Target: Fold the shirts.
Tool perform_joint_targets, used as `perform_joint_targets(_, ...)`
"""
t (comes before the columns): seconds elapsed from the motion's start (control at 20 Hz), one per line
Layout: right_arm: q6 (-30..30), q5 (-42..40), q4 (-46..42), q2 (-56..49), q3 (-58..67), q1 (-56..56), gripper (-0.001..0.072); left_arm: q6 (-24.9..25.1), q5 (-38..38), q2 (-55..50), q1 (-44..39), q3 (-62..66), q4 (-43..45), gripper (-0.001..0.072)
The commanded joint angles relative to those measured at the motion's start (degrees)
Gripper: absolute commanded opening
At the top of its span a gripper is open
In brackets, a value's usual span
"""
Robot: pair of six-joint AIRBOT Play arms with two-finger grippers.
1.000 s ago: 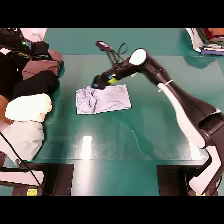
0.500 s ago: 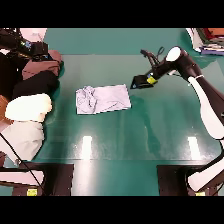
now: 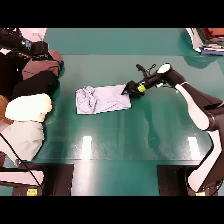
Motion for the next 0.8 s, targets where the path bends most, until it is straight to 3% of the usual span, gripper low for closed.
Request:
perform_joint_targets(0.0, -0.31, -1.53, 2.32, -2.99, 3.26, 4.37, 0.0492, 0.02, 0.02, 0.04, 0.0, -0.02, -0.5, 0.0021)
perform_joint_targets(0.05, -0.33, -2.34, 2.1, -2.95, 3.39, 5.31, 0.0421, 0.0, 0.02, 0.04, 0.0, -0.02, -0.87, 0.0021)
perform_joint_targets(0.1, -0.33, -3.17, 2.32, -2.95, 3.43, 6.01, 0.0421, 0.0, -0.09, 0.04, 0.0, -0.02, -1.05, 0.0021)
perform_joint_targets(0.15, -0.33, -3.65, 2.25, -2.95, 3.43, 6.21, 0.0352, 0.0, -0.28, 0.04, 0.0, -0.02, -1.05, 0.0021)
perform_joint_targets(0.2, -0.33, -3.87, 2.27, -2.95, 3.45, 6.21, 0.0161, 0.0, -0.5, 0.04, 0.0, -0.02, -1.05, 0.0021)
perform_joint_targets(0.25, -0.33, -3.87, 2.29, -2.95, 3.45, 5.92, 0.0058, 0.0, -0.72, 0.04, 0.0, -0.02, -1.05, 0.0021)
perform_joint_targets(0.35, -0.31, -3.43, 2.23, -2.45, 3.45, 4.57, 0.0014, 0.0, -1.4, 0.04, 0.0, -0.02, -1.88, 0.002)
perform_joint_targets(0.45, -0.22, -3.54, 1.14, 0.0, 3.45, 2.01, 0.0013, 0.0, -1.57, 0.04, -0.02, -0.02, -4.42, 0.002)
perform_joint_targets(0.75, 2.95, -0.85, -15.06, 13.92, 3.43, -14.75, 0.0013, 1.09, 0.7, 0.04, -8.46, -0.02, -4.9, 0.0021)
